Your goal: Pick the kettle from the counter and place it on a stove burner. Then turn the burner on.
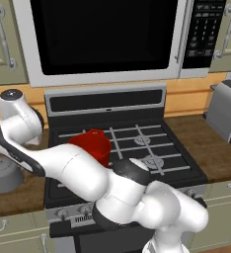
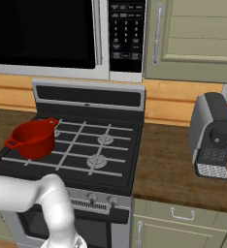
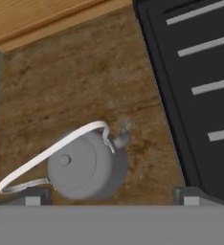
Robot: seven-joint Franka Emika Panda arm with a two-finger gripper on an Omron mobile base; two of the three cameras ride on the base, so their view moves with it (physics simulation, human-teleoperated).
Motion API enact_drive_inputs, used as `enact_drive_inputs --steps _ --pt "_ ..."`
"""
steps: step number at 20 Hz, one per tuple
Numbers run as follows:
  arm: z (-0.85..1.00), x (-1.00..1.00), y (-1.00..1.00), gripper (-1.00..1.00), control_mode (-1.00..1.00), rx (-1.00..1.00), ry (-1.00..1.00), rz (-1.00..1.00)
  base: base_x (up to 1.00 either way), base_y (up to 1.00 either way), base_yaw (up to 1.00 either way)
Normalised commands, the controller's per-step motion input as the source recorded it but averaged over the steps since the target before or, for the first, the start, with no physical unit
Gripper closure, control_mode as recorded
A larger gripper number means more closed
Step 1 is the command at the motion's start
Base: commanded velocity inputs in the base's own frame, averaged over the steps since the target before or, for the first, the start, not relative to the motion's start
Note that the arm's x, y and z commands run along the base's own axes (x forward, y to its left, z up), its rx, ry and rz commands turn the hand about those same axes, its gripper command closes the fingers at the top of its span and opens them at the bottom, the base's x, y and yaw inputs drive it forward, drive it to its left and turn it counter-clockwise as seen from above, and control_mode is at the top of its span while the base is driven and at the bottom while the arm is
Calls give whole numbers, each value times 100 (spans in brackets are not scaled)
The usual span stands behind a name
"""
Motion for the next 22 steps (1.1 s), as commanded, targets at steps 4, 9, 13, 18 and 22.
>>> enact_drive_inputs --steps 4,9,13,18,22 --pt "-28 0 0 -100 -100 7 4 -12 0 0 0" --pt "-20 0 0 -100 -100 13 3 -10 0 0 0" --pt "-13 0 0 -100 -100 9 11 -11 0 0 0" --pt "-5 0 0 -100 -100 7 11 -12 0 0 0" --pt "0 3 0 -100 -100 4 8 -13 0 0 0"
